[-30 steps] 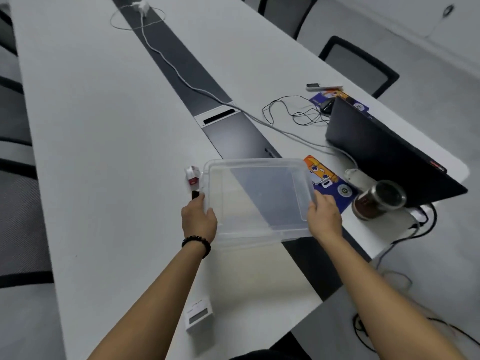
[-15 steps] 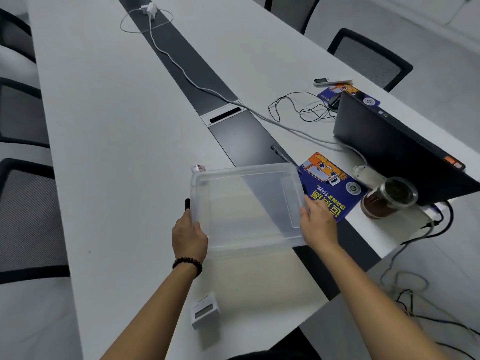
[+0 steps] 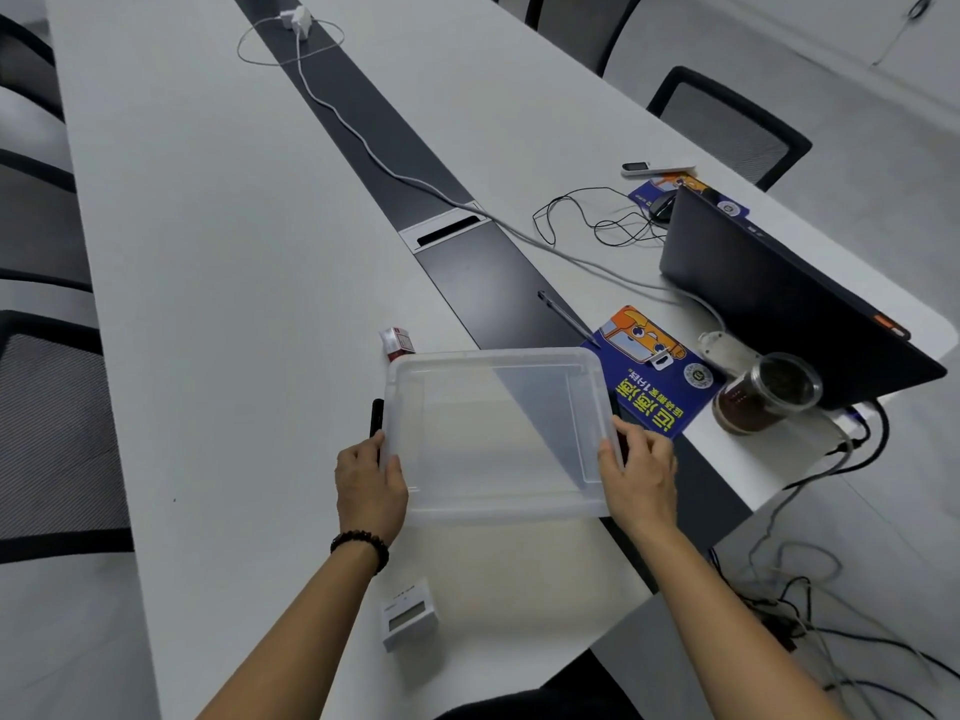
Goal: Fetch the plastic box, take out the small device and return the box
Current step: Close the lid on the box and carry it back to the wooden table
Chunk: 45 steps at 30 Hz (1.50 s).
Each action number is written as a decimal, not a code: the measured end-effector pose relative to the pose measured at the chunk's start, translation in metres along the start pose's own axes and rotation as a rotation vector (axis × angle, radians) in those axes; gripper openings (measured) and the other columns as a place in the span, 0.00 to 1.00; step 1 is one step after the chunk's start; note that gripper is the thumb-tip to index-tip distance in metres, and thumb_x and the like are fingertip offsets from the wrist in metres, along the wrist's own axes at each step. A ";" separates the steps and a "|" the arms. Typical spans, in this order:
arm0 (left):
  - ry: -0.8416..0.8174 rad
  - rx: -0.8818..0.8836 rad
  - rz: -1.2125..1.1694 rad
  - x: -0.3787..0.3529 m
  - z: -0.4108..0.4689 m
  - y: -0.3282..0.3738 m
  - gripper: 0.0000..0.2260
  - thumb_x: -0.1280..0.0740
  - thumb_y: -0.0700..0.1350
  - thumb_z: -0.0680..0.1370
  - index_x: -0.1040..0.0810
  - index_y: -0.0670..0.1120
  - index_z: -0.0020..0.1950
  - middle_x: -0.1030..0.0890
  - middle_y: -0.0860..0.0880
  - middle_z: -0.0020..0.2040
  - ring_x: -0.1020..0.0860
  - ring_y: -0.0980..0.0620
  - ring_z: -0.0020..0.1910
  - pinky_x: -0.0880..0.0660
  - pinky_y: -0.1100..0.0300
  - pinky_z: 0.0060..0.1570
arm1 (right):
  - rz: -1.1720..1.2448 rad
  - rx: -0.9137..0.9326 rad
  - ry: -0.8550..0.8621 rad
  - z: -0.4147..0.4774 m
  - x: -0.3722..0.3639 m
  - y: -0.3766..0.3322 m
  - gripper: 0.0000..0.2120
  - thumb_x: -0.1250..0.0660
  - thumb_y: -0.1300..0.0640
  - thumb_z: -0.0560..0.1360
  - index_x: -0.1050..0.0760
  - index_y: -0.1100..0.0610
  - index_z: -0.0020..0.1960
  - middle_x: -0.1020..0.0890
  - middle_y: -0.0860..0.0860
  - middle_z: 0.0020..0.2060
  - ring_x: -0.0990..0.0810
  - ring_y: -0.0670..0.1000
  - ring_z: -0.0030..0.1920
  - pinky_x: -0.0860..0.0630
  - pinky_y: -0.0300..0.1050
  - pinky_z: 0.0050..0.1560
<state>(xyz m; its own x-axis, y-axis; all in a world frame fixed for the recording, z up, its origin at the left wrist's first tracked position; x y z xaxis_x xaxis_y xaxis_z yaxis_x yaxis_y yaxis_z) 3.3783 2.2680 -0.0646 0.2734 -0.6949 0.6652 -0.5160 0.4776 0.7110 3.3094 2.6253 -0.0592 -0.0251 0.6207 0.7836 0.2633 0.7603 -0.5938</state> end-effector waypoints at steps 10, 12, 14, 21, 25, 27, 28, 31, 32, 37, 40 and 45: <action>-0.128 0.496 -0.562 -0.013 0.009 -0.041 0.42 0.25 0.55 0.69 0.40 0.43 0.76 0.27 0.48 0.65 0.26 0.43 0.62 0.30 0.48 0.65 | 0.399 -0.347 -0.182 0.017 -0.012 0.030 0.42 0.26 0.46 0.73 0.43 0.56 0.79 0.30 0.59 0.72 0.30 0.60 0.71 0.29 0.62 0.67; -0.096 0.402 -0.439 -0.006 0.017 -0.037 0.39 0.25 0.54 0.70 0.38 0.43 0.76 0.24 0.47 0.59 0.24 0.46 0.56 0.28 0.52 0.59 | 0.358 -0.306 -0.188 0.019 -0.010 0.022 0.45 0.25 0.42 0.70 0.40 0.57 0.78 0.28 0.58 0.70 0.28 0.59 0.69 0.27 0.61 0.65; -0.146 0.310 -0.334 -0.007 0.019 -0.024 0.39 0.24 0.62 0.63 0.27 0.46 0.68 0.24 0.44 0.58 0.21 0.47 0.52 0.24 0.54 0.54 | 0.295 -0.280 -0.240 0.017 -0.015 0.015 0.53 0.25 0.30 0.61 0.37 0.57 0.77 0.29 0.58 0.71 0.28 0.59 0.69 0.26 0.61 0.64; -0.136 0.168 -0.055 -0.013 0.016 -0.004 0.54 0.23 0.70 0.48 0.33 0.46 0.67 0.28 0.46 0.62 0.27 0.44 0.61 0.25 0.45 0.60 | 0.108 -0.236 -0.233 0.015 -0.025 0.006 0.53 0.24 0.31 0.59 0.37 0.60 0.72 0.27 0.58 0.64 0.25 0.60 0.63 0.22 0.58 0.58; -0.111 0.163 -0.101 -0.013 0.012 -0.007 0.48 0.22 0.67 0.52 0.33 0.47 0.66 0.25 0.49 0.59 0.24 0.45 0.58 0.24 0.45 0.57 | 0.069 -0.184 -0.184 0.012 -0.021 0.003 0.48 0.26 0.28 0.59 0.33 0.59 0.67 0.25 0.55 0.59 0.23 0.58 0.59 0.20 0.58 0.53; -0.079 0.135 -0.101 -0.011 0.010 -0.003 0.45 0.22 0.66 0.53 0.32 0.48 0.64 0.25 0.49 0.58 0.24 0.47 0.56 0.23 0.47 0.56 | 0.066 -0.160 -0.156 0.009 -0.018 0.001 0.46 0.26 0.29 0.60 0.32 0.58 0.66 0.24 0.55 0.59 0.23 0.58 0.59 0.21 0.55 0.52; -0.065 0.120 -0.099 -0.010 0.009 -0.002 0.44 0.22 0.65 0.54 0.31 0.48 0.64 0.25 0.50 0.58 0.24 0.47 0.56 0.23 0.47 0.56 | 0.062 -0.151 -0.142 0.009 -0.018 0.001 0.45 0.26 0.30 0.61 0.31 0.58 0.66 0.24 0.55 0.59 0.23 0.58 0.59 0.21 0.54 0.51; -0.038 0.072 -0.076 -0.009 0.006 0.004 0.41 0.22 0.64 0.58 0.31 0.49 0.64 0.25 0.51 0.57 0.24 0.48 0.55 0.23 0.49 0.53 | 0.044 -0.129 -0.121 0.008 -0.017 -0.001 0.46 0.28 0.27 0.60 0.31 0.58 0.66 0.24 0.55 0.59 0.23 0.57 0.58 0.21 0.55 0.52; -0.033 0.060 -0.075 -0.010 0.005 0.005 0.40 0.23 0.64 0.58 0.30 0.49 0.64 0.25 0.50 0.56 0.24 0.48 0.54 0.23 0.49 0.53 | 0.033 -0.121 -0.120 0.007 -0.017 -0.002 0.48 0.30 0.26 0.60 0.31 0.57 0.67 0.24 0.54 0.60 0.23 0.57 0.59 0.21 0.56 0.53; -0.045 0.048 -0.081 -0.010 0.005 0.005 0.39 0.23 0.64 0.59 0.31 0.51 0.64 0.25 0.51 0.56 0.24 0.49 0.54 0.22 0.50 0.52 | 0.014 -0.102 -0.135 0.008 -0.019 -0.001 0.53 0.35 0.21 0.59 0.33 0.55 0.72 0.24 0.53 0.63 0.23 0.57 0.63 0.20 0.59 0.56; -0.059 0.080 -0.109 -0.010 0.002 0.002 0.41 0.23 0.66 0.58 0.32 0.54 0.67 0.26 0.51 0.58 0.24 0.49 0.57 0.23 0.50 0.54 | 0.135 -0.153 -0.165 0.004 -0.024 0.005 0.55 0.31 0.21 0.58 0.36 0.52 0.75 0.25 0.53 0.67 0.25 0.57 0.66 0.22 0.61 0.60; -0.005 0.369 -0.310 -0.014 -0.021 -0.019 0.57 0.21 0.65 0.57 0.46 0.51 0.77 0.28 0.47 0.69 0.28 0.44 0.68 0.30 0.48 0.66 | 0.367 -0.222 -0.201 0.001 -0.029 0.010 0.56 0.25 0.26 0.56 0.39 0.47 0.77 0.25 0.51 0.69 0.25 0.56 0.67 0.24 0.62 0.63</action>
<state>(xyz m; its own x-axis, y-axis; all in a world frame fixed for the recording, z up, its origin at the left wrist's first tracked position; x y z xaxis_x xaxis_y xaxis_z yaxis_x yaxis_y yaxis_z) 3.4017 2.2801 -0.0830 0.4562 -0.7775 0.4329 -0.6647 0.0257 0.7467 3.3122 2.6148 -0.0875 -0.0720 0.8822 0.4654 0.4891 0.4379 -0.7544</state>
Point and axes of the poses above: each hand's wrist, its own z-axis towards the middle knuckle, its own x-axis out of the back of the hand, y = z × x, the point moved 9 cm from there along z, towards the middle knuckle
